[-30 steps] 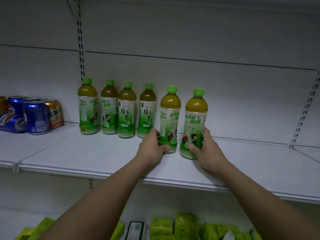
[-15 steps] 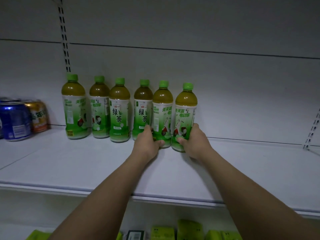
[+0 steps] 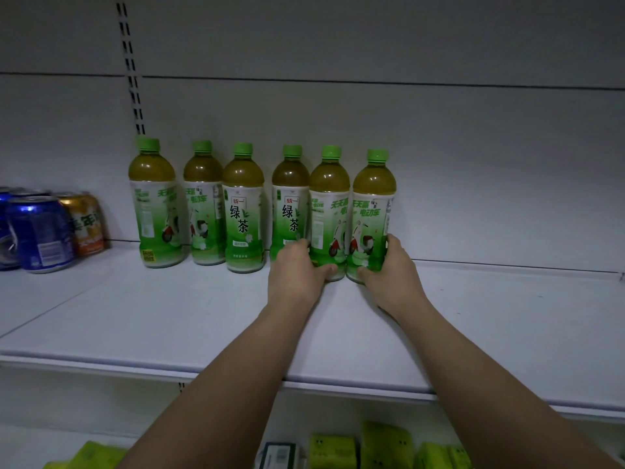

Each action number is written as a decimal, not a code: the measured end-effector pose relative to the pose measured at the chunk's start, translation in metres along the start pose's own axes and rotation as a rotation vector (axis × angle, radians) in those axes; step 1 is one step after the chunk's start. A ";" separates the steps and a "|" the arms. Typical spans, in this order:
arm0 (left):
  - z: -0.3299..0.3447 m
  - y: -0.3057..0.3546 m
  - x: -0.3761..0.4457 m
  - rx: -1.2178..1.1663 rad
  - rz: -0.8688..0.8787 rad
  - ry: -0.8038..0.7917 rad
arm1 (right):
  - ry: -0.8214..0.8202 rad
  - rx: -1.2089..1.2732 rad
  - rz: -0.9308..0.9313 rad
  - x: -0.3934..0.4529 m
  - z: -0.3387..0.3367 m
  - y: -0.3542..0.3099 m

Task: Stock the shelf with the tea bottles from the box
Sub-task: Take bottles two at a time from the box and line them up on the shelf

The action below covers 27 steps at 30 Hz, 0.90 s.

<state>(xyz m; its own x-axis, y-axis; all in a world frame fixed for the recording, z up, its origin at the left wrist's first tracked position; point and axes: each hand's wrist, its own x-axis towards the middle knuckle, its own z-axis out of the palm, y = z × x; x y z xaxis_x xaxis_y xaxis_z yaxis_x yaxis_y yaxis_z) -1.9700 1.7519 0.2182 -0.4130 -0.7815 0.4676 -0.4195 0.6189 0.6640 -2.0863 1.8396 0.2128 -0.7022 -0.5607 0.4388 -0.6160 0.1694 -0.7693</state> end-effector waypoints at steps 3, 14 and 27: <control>0.000 0.002 -0.001 0.002 -0.010 0.017 | 0.013 -0.014 -0.004 0.001 0.000 0.001; -0.004 0.005 -0.005 0.024 -0.017 0.024 | 0.044 -0.067 0.023 0.003 0.001 -0.001; 0.002 0.001 -0.001 0.069 -0.007 0.051 | 0.077 -0.160 0.035 0.006 0.005 0.005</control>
<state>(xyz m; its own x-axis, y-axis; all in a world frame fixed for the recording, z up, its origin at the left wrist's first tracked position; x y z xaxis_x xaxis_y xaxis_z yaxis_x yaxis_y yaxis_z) -1.9712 1.7530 0.2172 -0.3693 -0.7875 0.4934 -0.4776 0.6163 0.6262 -2.0917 1.8328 0.2096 -0.7456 -0.4898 0.4519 -0.6354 0.3180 -0.7036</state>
